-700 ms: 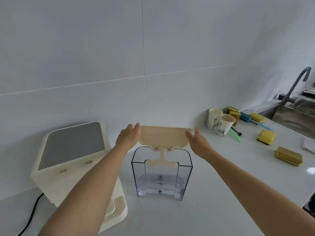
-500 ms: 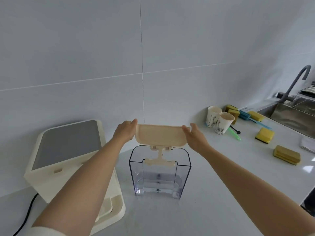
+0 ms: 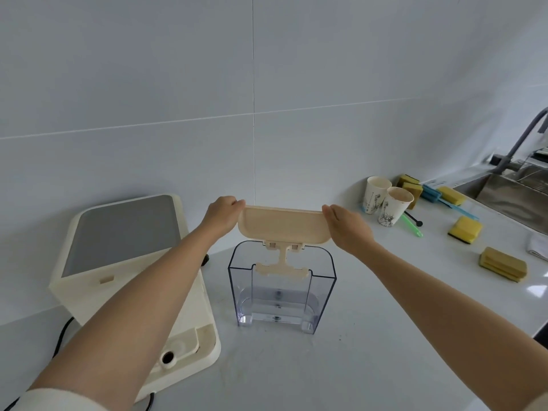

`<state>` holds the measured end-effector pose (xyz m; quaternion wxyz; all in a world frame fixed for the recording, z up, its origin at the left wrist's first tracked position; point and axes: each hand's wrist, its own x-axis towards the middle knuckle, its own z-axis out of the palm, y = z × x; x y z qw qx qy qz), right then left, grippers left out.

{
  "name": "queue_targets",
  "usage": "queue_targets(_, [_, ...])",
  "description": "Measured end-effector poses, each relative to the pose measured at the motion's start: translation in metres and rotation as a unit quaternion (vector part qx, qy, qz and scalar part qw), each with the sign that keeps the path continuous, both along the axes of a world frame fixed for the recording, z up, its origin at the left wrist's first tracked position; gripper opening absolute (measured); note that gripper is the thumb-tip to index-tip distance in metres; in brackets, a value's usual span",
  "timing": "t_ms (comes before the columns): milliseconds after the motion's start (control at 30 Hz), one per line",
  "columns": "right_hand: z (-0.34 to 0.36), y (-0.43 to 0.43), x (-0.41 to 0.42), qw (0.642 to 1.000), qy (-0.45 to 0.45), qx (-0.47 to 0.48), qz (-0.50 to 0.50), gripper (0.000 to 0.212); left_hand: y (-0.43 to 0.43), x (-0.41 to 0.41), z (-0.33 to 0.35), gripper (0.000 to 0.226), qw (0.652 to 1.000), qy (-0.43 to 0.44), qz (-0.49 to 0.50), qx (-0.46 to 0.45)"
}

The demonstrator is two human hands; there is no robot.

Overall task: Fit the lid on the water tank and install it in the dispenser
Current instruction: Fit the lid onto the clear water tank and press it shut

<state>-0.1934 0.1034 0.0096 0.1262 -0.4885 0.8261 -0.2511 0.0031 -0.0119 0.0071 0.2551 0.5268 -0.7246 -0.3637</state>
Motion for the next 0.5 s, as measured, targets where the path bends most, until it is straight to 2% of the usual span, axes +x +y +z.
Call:
queue_targets(233, [0.005, 0.012, 0.001, 0.997, 0.064, 0.014, 0.028, 0.049, 0.007, 0.012, 0.003, 0.031, 1.000, 0.009, -0.026, 0.006])
queue_targets(500, [-0.002, 0.042, 0.011, 0.982, 0.169, 0.020, 0.085, 0.045, 0.038, 0.027, -0.008, 0.025, 0.998, -0.043, -0.035, -0.039])
